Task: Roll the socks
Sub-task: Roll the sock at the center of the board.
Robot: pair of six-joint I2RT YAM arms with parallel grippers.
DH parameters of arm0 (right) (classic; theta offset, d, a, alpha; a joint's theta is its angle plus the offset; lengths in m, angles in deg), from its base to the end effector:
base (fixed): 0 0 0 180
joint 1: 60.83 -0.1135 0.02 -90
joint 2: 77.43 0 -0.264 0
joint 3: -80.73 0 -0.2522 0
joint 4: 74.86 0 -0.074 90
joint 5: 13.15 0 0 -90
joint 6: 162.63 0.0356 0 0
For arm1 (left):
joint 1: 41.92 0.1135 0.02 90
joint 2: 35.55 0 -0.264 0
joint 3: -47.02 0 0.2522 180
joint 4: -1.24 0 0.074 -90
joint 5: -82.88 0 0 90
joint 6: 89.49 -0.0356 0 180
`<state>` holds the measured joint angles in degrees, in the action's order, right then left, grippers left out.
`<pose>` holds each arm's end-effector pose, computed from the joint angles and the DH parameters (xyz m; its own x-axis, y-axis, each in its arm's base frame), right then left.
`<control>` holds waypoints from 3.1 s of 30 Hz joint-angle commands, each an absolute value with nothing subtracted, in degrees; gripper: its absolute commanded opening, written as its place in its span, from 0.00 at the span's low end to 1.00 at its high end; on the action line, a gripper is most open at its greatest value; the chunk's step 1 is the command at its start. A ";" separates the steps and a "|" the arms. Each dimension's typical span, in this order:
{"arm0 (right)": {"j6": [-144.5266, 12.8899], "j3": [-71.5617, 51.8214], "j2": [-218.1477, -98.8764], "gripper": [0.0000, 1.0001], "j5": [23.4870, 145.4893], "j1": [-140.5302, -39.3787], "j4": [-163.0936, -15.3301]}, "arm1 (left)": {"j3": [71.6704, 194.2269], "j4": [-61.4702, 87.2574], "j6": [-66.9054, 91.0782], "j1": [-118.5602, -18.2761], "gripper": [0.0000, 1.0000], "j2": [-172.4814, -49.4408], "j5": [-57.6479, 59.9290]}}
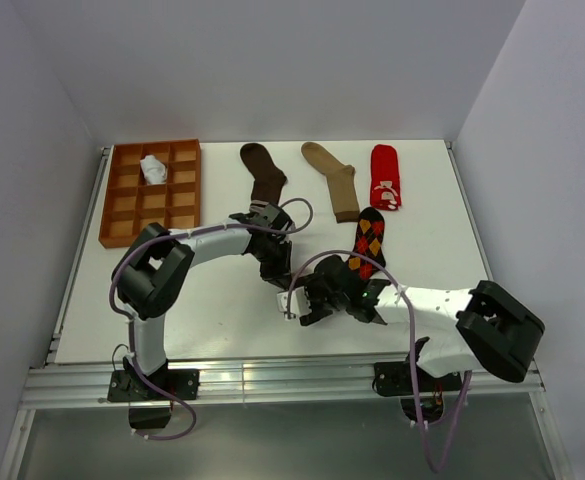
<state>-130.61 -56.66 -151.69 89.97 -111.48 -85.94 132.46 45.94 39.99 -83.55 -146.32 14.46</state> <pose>0.1478 0.1930 0.1615 0.5000 -0.6924 -0.5201 -0.8201 -0.1858 -0.5411 0.2740 -0.2610 0.1518 -0.9947 0.0931 -0.0438 0.1026 0.8691 -0.4840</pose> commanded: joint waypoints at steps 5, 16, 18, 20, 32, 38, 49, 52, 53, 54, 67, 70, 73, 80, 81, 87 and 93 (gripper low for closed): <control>-131.35 -53.69 -157.41 0.61 86.17 -112.16 -83.52 | 131.09 48.49 37.16 -83.23 0.01 -148.76 14.41; -125.63 -41.76 -164.08 0.27 89.75 -110.67 -99.56 | 125.56 40.76 42.60 -82.09 0.08 -146.48 19.77; -125.63 -39.72 -165.05 0.25 90.82 -110.31 -103.28 | 122.94 37.61 45.58 -81.12 0.08 -145.16 20.21; -125.54 -36.73 -166.72 0.24 92.40 -110.13 -108.64 | 119.69 35.22 49.36 -80.51 0.09 -143.05 20.91; -117.81 -15.56 -181.75 0.24 98.72 -109.78 -120.50 | 106.84 27.65 58.25 -75.15 0.11 -129.34 16.96; -114.12 -7.29 -187.90 0.24 102.51 -109.70 -126.93 | 103.67 28.09 57.46 -72.77 0.12 -126.00 15.30; -109.81 2.73 -199.07 0.24 110.15 -106.09 -139.50 | 99.46 28.97 55.79 -72.77 0.36 -112.92 -1.84; -109.55 5.98 -202.05 0.24 111.91 -104.52 -142.48 | 97.79 28.36 54.91 -73.03 0.42 -109.31 -5.35; -109.20 6.69 -202.67 0.24 112.35 -104.16 -143.19 | 97.17 28.18 54.48 -73.21 0.45 -108.60 -5.97; -108.93 8.69 -204.42 0.24 113.05 -103.81 -144.07 | 96.91 27.92 53.78 -73.64 0.46 -107.90 -6.85; -107.70 13.81 -210.85 0.24 111.22 -101.87 -150.40 | 96.12 26.69 51.66 -83.40 0.62 -103.85 -19.42; -107.96 14.25 -211.55 0.25 111.12 -101.78 -151.36 | 96.11 26.51 50.26 -84.37 0.63 -100.96 -20.65; -107.97 15.92 -213.04 0.25 111.13 -101.70 -153.13 | 96.29 26.95 49.03 -85.86 0.65 -98.49 -22.23; -107.26 16.45 -214.81 0.24 109.55 -101.70 -152.96 | 93.74 28.88 51.04 -86.74 0.66 -97.25 -22.06; -107.26 16.27 -214.80 0.24 109.11 -101.70 -152.60 | 93.48 29.58 52.26 -86.83 0.66 -97.60 -22.93; -105.42 14.25 -213.84 0.24 107.61 -101.78 -151.02 | 89.87 30.02 56.49 -84.73 0.66 -95.24 -24.17; -105.15 14.69 -214.45 0.24 108.13 -101.78 -151.54 | 88.46 31.77 57.63 -80.24 0.68 -88.83 -23.55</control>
